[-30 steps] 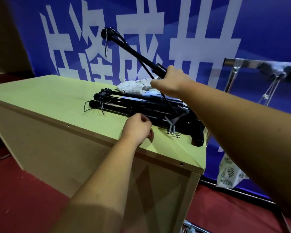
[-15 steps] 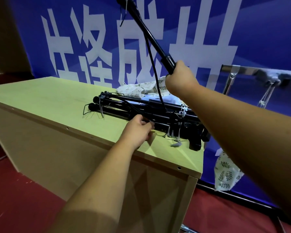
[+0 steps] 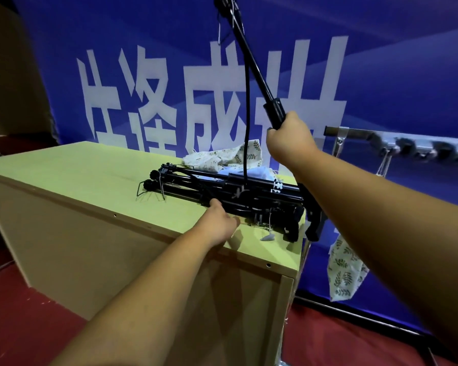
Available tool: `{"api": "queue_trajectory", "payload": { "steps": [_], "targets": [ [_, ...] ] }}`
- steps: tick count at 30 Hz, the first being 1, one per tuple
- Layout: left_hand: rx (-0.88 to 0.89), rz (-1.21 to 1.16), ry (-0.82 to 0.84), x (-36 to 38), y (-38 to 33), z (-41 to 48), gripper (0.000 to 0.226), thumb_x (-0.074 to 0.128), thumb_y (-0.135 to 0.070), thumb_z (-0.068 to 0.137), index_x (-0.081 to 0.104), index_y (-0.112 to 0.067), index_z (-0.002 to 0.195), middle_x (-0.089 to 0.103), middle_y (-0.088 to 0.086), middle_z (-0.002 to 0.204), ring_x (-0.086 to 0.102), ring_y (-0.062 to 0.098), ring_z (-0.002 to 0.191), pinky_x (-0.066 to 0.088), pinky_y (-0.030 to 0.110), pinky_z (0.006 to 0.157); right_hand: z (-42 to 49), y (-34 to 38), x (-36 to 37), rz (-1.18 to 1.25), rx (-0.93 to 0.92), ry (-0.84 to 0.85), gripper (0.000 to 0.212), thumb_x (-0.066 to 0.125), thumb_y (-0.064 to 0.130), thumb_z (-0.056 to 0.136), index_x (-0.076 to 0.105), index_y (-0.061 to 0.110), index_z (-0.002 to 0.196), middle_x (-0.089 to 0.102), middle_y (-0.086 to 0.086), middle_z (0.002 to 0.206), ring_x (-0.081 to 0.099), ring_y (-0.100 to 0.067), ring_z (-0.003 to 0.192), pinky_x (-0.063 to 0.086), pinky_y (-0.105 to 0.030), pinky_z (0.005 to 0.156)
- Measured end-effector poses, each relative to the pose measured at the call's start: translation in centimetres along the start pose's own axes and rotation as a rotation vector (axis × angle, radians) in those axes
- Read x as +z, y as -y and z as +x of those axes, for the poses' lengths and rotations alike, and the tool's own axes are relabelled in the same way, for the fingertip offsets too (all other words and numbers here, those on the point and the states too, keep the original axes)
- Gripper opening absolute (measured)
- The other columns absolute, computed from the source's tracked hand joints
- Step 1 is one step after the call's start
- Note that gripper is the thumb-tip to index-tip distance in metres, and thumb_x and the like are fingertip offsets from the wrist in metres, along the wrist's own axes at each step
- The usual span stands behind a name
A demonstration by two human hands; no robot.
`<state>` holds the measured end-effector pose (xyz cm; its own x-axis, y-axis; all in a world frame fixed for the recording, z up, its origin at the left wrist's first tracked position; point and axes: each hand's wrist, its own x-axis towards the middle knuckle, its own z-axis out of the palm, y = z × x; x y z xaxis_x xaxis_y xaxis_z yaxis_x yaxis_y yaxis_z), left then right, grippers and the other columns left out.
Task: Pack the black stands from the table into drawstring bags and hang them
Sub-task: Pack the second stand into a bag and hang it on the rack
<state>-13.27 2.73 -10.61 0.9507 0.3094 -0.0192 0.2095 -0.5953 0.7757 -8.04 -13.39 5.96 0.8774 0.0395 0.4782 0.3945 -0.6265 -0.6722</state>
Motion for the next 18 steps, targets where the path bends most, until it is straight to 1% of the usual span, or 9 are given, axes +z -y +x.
{"api": "queue_trajectory", "payload": {
  "steps": [3, 5, 7, 9, 11, 14, 15, 17, 18],
  "targets": [
    [0.028, 0.073, 0.018, -0.9, -1.0, -2.0, 0.043, 0.063, -0.031, 0.099, 0.038, -0.014, 0.129, 0.063, 0.004, 0.096, 0.062, 0.018, 0.079, 0.045, 0.030, 0.059, -1.6, 0.2, -1.8, -0.001, 0.006, -0.009, 0.018, 0.050, 0.019, 0.104, 0.047, 0.015, 0.121, 0.058, -0.008, 0.101, 0.057, -0.021, 0.074, 0.046, -0.036, 0.054],
    [0.066, 0.136, 0.002, -1.4, -1.7, -3.1, 0.039, 0.062, -0.031, 0.099, 0.045, -0.010, 0.128, 0.065, 0.006, 0.100, 0.060, 0.016, 0.077, 0.041, 0.029, 0.057, -2.5, 0.3, -3.1, -0.008, 0.004, -0.017, 0.017, 0.051, 0.020, 0.104, 0.048, 0.014, 0.119, 0.059, -0.007, 0.100, 0.058, -0.022, 0.074, 0.048, -0.036, 0.055],
    [0.104, 0.160, -0.006, -1.8, -2.7, -4.3, 0.036, 0.062, -0.031, 0.098, 0.051, -0.010, 0.125, 0.068, 0.009, 0.107, 0.063, 0.019, 0.080, 0.045, 0.030, 0.061, -3.4, 0.4, -4.5, 0.009, -0.004, -0.034, 0.017, 0.054, 0.023, 0.104, 0.050, 0.013, 0.117, 0.060, -0.007, 0.097, 0.057, -0.022, 0.073, 0.046, -0.034, 0.055],
    [0.135, 0.160, 0.004, -2.4, -3.9, -5.6, 0.037, 0.062, -0.033, 0.099, 0.052, -0.011, 0.127, 0.066, 0.005, 0.108, 0.063, 0.018, 0.084, 0.049, 0.032, 0.069, -4.4, 0.6, -6.0, 0.033, -0.012, -0.063, 0.020, 0.058, 0.029, 0.103, 0.053, 0.013, 0.115, 0.061, -0.006, 0.094, 0.057, -0.022, 0.070, 0.041, -0.032, 0.053],
    [0.172, 0.125, 0.009, -2.9, -5.5, -6.7, 0.033, 0.062, -0.034, 0.100, 0.053, -0.014, 0.126, 0.065, 0.003, 0.108, 0.061, 0.015, 0.082, 0.049, 0.034, 0.073, -5.4, 0.7, -7.5, 0.059, -0.006, -0.090, 0.024, 0.062, 0.034, 0.101, 0.056, 0.014, 0.112, 0.063, -0.007, 0.090, 0.058, -0.024, 0.069, 0.040, -0.032, 0.053],
    [0.220, -0.034, 0.006, -3.4, -9.1, -8.9, 0.016, 0.061, -0.033, 0.100, 0.060, -0.020, 0.109, 0.067, 0.003, 0.100, 0.060, 0.021, 0.079, 0.046, 0.033, 0.073, -7.3, 0.2, -9.9, 0.069, 0.003, -0.118, 0.024, 0.065, 0.035, 0.095, 0.057, 0.013, 0.103, 0.063, -0.007, 0.082, 0.060, -0.028, 0.067, 0.046, -0.035, 0.054],
    [0.240, -0.084, 0.007, -3.3, -10.2, -9.3, 0.022, 0.061, -0.036, 0.097, 0.062, -0.020, 0.112, 0.069, 0.003, 0.105, 0.063, 0.020, 0.084, 0.051, 0.032, 0.079, -7.9, -0.1, -10.6, 0.065, 0.007, -0.119, 0.022, 0.064, 0.032, 0.093, 0.057, 0.013, 0.100, 0.063, -0.007, 0.080, 0.059, -0.027, 0.066, 0.046, -0.035, 0.053],
    [0.279, -0.100, -0.007, -3.1, -12.1, -10.3, 0.045, 0.059, -0.040, 0.094, 0.060, -0.021, 0.135, 0.069, 0.004, 0.125, 0.068, 0.021, 0.103, 0.055, 0.039, 0.097, -9.4, -1.2, -11.9, 0.083, 0.017, -0.111, 0.015, 0.063, 0.026, 0.092, 0.053, 0.016, 0.093, 0.058, -0.004, 0.077, 0.052, -0.024, 0.062, 0.040, -0.031, 0.051],
    [0.308, -0.086, -0.016, -3.0, -12.9, -10.9, 0.049, 0.058, -0.038, 0.096, 0.057, -0.021, 0.142, 0.067, 0.003, 0.130, 0.067, 0.021, 0.108, 0.054, 0.038, 0.098, -10.2, -1.7, -12.5, 0.101, 0.027, -0.106, 0.014, 0.063, 0.024, 0.091, 0.050, 0.017, 0.090, 0.055, -0.003, 0.076, 0.048, -0.022, 0.061, 0.037, -0.031, 0.051]
  ]
}}
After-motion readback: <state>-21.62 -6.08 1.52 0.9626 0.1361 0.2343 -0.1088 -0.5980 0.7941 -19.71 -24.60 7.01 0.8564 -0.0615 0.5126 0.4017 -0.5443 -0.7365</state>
